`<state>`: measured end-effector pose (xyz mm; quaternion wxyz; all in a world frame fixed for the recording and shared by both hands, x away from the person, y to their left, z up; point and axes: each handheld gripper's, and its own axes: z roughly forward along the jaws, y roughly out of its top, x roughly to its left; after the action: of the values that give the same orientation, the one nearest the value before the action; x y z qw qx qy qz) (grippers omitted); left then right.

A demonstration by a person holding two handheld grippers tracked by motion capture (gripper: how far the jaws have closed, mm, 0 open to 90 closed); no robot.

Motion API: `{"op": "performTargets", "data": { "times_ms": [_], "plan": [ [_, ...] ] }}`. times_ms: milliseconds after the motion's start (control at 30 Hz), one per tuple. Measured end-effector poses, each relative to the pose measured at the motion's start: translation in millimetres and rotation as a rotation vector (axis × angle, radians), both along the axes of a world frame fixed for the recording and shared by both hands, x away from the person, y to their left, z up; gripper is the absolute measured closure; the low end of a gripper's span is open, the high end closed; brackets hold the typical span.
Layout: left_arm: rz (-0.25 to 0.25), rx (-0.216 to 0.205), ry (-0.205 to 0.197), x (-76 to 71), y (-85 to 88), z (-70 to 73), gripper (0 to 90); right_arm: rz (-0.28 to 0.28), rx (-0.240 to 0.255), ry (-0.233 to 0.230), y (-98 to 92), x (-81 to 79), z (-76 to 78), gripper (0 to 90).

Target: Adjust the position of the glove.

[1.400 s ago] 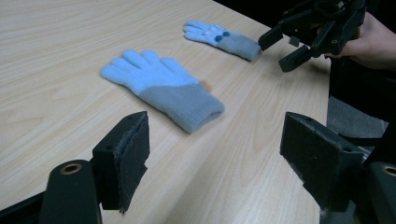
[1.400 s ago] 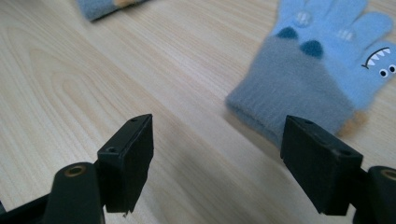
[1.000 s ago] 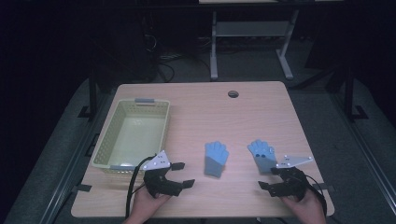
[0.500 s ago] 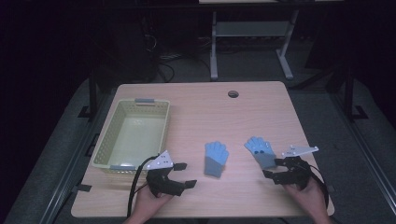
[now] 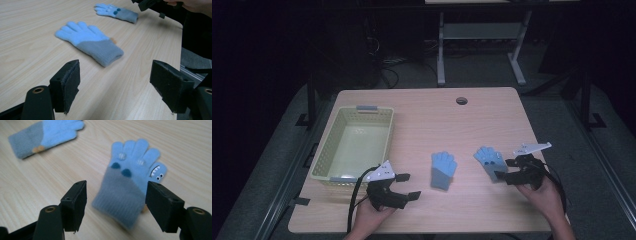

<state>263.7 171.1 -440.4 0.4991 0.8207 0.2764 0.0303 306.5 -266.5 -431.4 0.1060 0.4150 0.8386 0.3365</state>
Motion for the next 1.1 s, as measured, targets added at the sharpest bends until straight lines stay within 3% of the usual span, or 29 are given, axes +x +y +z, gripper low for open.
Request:
{"op": "performTargets", "data": {
  "times_ms": [300,600,1100],
  "plan": [
    [-0.002,-0.002,0.003,0.1,-0.4,-0.4,23.7,0.0,0.002,0.006,1.5,17.2,10.9,35.7],
    [0.002,-0.007,0.012,-0.1,-0.3,-0.7,23.7,0.001,-0.02,0.042,8.7,35.6,10.4,40.1],
    [0.004,-0.014,0.011,0.0,1.3,-0.1,23.8,0.055,-0.157,0.146,25.4,55.9,-9.7,60.1]
  ]
}}
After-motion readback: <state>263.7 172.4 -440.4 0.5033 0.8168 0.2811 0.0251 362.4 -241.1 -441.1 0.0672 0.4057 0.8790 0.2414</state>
